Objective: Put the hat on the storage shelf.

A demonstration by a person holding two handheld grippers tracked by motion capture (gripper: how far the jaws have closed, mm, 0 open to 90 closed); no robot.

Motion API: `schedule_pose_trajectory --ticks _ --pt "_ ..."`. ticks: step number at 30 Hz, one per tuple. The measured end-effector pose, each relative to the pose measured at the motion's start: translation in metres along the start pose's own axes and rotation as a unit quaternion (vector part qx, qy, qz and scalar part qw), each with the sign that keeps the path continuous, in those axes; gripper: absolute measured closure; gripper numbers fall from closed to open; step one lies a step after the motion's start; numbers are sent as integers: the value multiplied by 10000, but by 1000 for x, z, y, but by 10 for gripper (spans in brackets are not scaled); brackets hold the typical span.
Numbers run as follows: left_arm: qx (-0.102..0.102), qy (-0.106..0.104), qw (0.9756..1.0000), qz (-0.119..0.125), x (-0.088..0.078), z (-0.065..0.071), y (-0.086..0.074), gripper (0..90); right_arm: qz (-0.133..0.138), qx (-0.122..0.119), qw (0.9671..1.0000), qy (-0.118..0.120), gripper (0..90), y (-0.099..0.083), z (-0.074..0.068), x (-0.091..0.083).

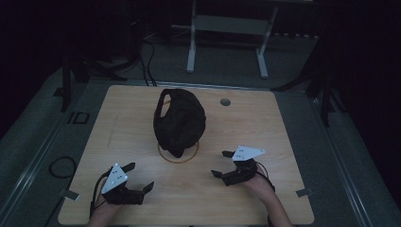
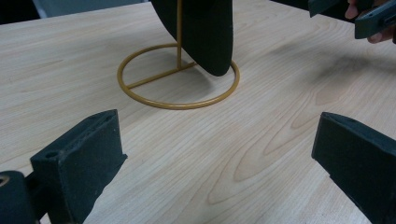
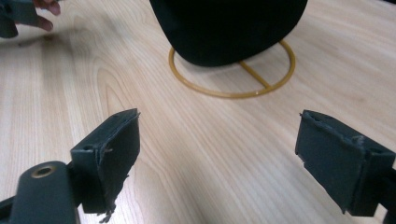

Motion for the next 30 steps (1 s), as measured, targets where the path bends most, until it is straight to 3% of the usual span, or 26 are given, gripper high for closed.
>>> schedule_pose_trajectory --ticks 17,30 --pt "-17 28 10000 -61 0 -2 -2 22 -91 163 9997 -145 138 -36 2 -14" --pt "-36 9 10000 -90 2 -2 -4 22 -106 238 9991 -333 140 -48 10 -24"
Point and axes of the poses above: each handheld gripper's, and its own axes: x roughly forward along the jaws, y roughly out of its top, z roughly to its right, the point moved 5 cm from there along x, roughly forward along the jaws, and after that the axes turned 7 degrees about -x, right-handed, at the moved point
